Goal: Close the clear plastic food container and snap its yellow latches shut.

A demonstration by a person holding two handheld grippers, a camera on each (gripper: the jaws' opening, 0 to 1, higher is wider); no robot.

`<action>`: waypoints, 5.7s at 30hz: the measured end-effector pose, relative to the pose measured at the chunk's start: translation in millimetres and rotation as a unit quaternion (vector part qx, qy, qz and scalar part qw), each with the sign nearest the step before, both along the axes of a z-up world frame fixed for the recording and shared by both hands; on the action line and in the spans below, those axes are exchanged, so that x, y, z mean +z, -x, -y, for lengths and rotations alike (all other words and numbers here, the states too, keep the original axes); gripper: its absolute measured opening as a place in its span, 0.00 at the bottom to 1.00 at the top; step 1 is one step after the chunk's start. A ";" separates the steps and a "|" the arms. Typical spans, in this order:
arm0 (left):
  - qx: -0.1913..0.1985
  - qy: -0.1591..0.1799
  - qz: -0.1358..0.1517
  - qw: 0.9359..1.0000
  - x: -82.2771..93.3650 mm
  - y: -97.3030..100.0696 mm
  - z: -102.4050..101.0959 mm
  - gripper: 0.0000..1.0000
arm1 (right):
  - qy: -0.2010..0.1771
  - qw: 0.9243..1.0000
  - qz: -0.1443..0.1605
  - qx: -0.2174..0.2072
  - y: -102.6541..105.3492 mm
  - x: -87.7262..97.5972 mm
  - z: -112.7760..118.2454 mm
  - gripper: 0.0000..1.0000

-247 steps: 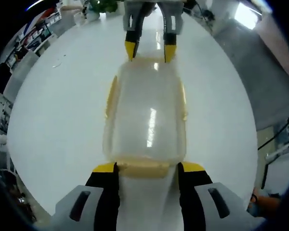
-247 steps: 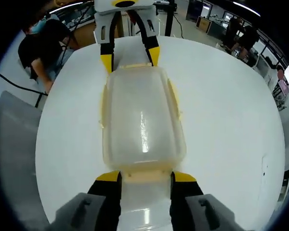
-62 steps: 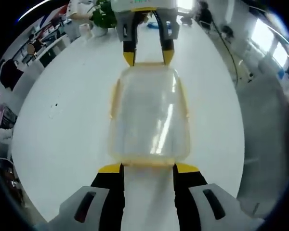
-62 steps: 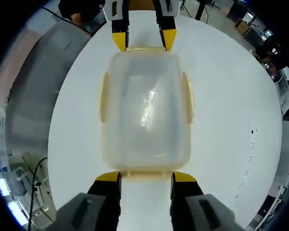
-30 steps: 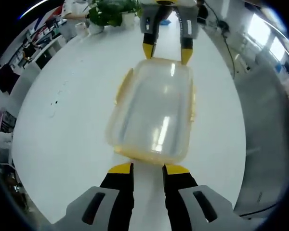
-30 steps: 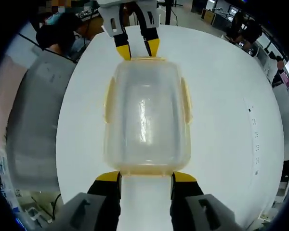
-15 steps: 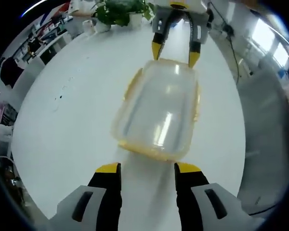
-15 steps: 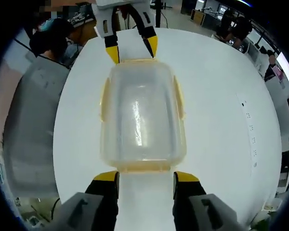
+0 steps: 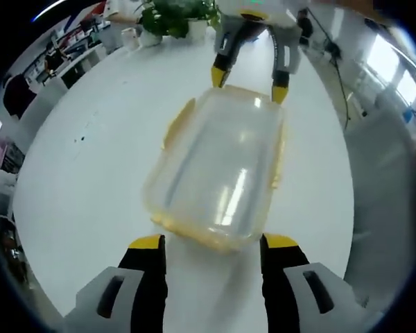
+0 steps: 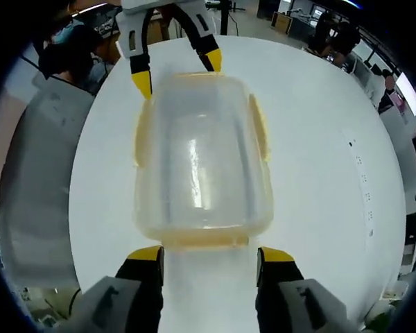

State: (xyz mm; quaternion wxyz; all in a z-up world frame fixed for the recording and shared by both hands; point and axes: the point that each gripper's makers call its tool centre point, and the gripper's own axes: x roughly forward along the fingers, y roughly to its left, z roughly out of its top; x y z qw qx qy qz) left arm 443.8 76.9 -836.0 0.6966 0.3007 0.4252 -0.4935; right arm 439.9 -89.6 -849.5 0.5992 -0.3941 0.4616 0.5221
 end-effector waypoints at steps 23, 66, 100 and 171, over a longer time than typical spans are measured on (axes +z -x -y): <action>0.039 0.013 -0.008 0.999 5.1 3.2 2.6 0.40 | -0.014 1.000 -0.006 0.001 -1.2 6.6 -2.5 0.43; 0.014 0.016 0.001 1.000 -0.7 -3.1 9.0 0.57 | -0.053 0.998 0.007 -0.014 -6.8 6.4 -27.4 0.73; -0.017 -0.037 0.049 0.998 -10.9 2.3 -4.5 0.41 | -0.048 0.999 0.004 -0.002 -5.9 5.7 -29.5 0.72; -0.082 0.012 0.087 0.993 -4.6 -14.4 18.3 0.83 | -0.043 0.999 0.018 0.012 -4.7 9.8 -27.7 0.69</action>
